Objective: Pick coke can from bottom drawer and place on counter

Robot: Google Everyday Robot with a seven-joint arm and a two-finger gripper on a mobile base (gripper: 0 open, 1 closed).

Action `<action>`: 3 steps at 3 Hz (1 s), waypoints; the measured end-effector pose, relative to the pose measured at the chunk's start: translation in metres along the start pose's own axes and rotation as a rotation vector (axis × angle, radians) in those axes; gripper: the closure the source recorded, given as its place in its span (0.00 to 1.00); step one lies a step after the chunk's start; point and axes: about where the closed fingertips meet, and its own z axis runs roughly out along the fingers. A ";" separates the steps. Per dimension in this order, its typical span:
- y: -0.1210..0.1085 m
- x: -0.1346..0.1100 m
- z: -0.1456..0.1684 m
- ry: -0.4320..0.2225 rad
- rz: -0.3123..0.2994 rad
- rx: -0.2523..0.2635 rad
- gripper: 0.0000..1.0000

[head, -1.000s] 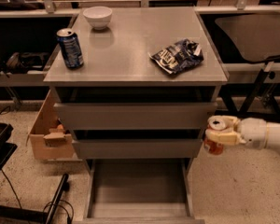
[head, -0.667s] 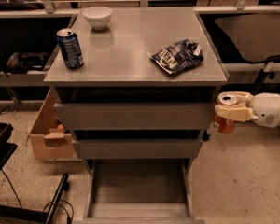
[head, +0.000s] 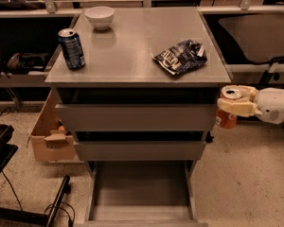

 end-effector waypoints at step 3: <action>-0.021 -0.215 0.049 -0.258 -0.107 0.103 1.00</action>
Offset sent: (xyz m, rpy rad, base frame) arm 0.0418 0.0556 0.2107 0.1527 -0.2739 -0.1101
